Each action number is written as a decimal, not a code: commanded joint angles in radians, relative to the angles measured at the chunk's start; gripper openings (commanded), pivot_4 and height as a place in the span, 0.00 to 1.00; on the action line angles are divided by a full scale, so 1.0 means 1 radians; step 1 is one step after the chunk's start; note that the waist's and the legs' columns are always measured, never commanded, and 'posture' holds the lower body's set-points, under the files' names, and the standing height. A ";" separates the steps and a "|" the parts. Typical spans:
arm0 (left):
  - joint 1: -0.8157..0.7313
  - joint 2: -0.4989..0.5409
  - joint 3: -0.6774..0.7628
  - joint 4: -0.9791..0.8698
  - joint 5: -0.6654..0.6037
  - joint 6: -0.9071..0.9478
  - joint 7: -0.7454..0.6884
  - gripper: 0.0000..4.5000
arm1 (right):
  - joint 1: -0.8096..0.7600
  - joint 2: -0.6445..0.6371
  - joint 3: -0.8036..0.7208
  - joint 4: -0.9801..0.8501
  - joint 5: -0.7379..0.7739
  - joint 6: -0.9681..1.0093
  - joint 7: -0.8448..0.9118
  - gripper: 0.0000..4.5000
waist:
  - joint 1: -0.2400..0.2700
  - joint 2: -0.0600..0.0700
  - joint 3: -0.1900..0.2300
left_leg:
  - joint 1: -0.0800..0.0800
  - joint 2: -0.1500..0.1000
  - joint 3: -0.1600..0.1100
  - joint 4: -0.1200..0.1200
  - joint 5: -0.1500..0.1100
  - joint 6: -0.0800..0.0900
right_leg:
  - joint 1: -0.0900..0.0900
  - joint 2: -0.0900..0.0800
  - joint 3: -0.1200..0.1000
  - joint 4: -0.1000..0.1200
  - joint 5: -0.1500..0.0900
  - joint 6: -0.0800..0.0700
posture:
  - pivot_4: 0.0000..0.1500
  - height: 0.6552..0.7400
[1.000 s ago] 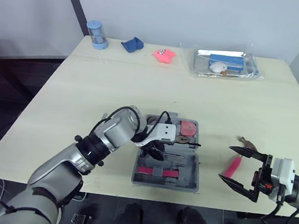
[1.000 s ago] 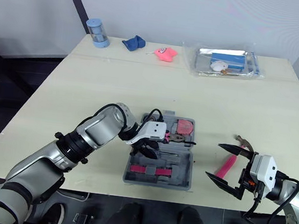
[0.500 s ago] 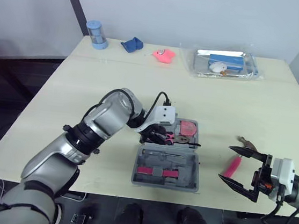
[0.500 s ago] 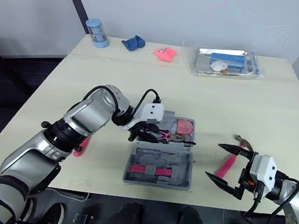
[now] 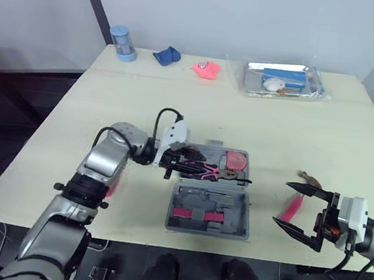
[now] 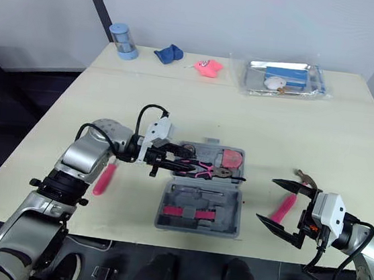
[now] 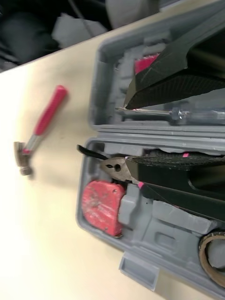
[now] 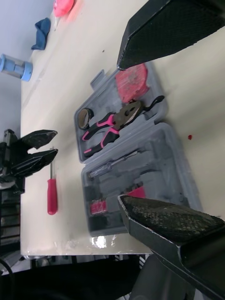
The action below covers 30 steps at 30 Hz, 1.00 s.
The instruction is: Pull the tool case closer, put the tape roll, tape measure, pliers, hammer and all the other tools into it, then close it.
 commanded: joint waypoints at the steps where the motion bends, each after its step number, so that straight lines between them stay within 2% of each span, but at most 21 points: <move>1: 0.019 -0.014 0.049 0.030 -0.045 -0.077 -0.021 0.38 | -0.002 0.001 -0.009 -0.013 0.014 -0.013 -0.001 1.00 | -0.001 0.000 0.000 | 0.000 0.000 0.000 0.000 0.000 0.000 | 0.000 0.000 0.000 0.000 0.000 0.000 | 1.00 1.00; 6: 0.056 -0.031 0.042 0.100 -0.065 -0.146 -0.072 0.38 | -0.015 0.003 -0.001 -0.002 0.012 -0.016 0.004 1.00 | -0.008 0.000 0.000 | 0.001 0.000 0.000 0.000 0.000 0.000 | 0.000 0.000 0.000 0.000 0.000 0.000 | 1.00 1.00; 7: 0.060 -0.034 0.034 0.122 -0.052 -0.175 -0.074 0.26 | -0.018 0.003 0.000 0.000 0.011 -0.015 0.004 1.00 | -0.008 0.000 0.000 | 0.001 0.000 0.000 0.000 0.000 0.000 | 0.000 0.000 0.000 0.001 0.000 0.000 | 1.00 1.00; 8: 0.062 -0.039 0.026 0.145 -0.037 -0.209 -0.077 0.21 | -0.020 0.003 0.001 0.001 0.010 -0.016 0.005 1.00 | -0.008 0.000 0.000 | 0.001 0.000 0.000 0.000 0.000 0.000 | 0.000 0.000 0.000 0.001 0.000 0.000 | 1.00 1.00; 9: 0.062 -0.045 0.018 0.167 -0.022 -0.241 -0.078 0.10 | -0.023 0.003 0.002 0.004 0.010 -0.016 0.006 1.00 | -0.007 0.000 0.000 | 0.001 0.000 0.000 0.000 0.000 0.000 | 0.000 0.000 0.000 0.001 0.000 0.000 | 1.00 1.00; 10: 0.060 -0.050 0.013 0.184 -0.015 -0.260 -0.078 0.03 | -0.025 0.002 0.002 0.005 0.010 -0.016 0.007 1.00 | -0.006 0.000 0.000 | 0.001 0.000 0.000 0.000 0.000 0.000 | 0.000 0.000 0.000 0.001 0.000 0.000 | 1.00 1.00; 21: 0.016 -0.105 -0.084 0.407 0.122 -0.509 -0.128 0.03 | -0.015 -0.007 -0.010 0.007 0.012 -0.016 0.009 1.00 | -0.006 0.000 0.000 | 0.001 0.000 0.000 0.000 0.000 0.000 | 0.000 0.000 0.000 0.001 0.000 0.000 | 1.00 1.00; 30: -0.026 -0.158 -0.100 0.508 0.173 -0.574 -0.090 0.03 | 0.001 -0.012 -0.017 -0.003 0.011 -0.017 0.003 1.00 | -0.006 0.000 0.000 | 0.001 0.000 0.000 0.000 0.000 0.000 | 0.000 0.000 0.000 0.002 0.000 0.000 | 1.00 1.00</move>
